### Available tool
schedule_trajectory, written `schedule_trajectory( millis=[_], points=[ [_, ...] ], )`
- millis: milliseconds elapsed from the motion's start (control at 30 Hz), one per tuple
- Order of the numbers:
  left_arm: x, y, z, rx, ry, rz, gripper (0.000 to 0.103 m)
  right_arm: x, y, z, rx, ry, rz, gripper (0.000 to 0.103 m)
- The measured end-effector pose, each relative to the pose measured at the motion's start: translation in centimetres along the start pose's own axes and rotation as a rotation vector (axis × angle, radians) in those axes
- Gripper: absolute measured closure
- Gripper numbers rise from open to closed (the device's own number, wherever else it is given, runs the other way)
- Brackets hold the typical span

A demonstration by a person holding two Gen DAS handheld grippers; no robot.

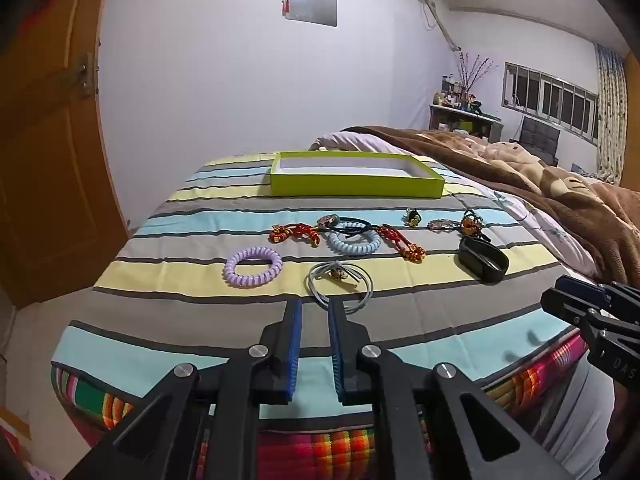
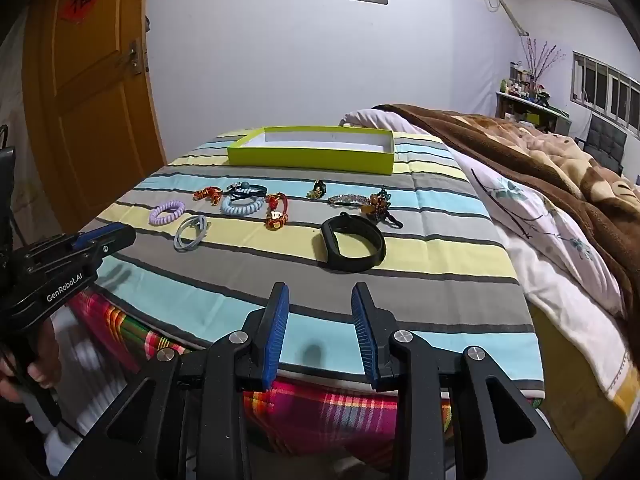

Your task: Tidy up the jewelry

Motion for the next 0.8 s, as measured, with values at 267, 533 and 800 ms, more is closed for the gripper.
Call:
schedule_trajectory(
  millis=[267,533,800],
  points=[
    [0.21,-0.13,-0.76,-0.017,0.026,-0.06,0.09,-0.01,0.09,0.0,-0.002,0.006,-0.006,0.07],
    [-0.01,0.61,-0.58,-0.044,0.018,-0.025,0.09,-0.12,-0.06,0.18,-0.003,0.003,-0.009,0.07],
    [-0.34,0.69,-0.65,-0.046,0.012,-0.023,0.09,-0.43,0.05,0.1,-0.006,-0.005,-0.014,0.07]
  ],
)
Point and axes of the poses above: each gripper's, at about its wrist camera, not at the fingertips, and x roughly the way its jaws point, y to its left, z to its top, the point moved 6 cm from there along x, roughly the way its jaws point, and after that the axes turned 14 degrees about y, right-handed, at the moved point
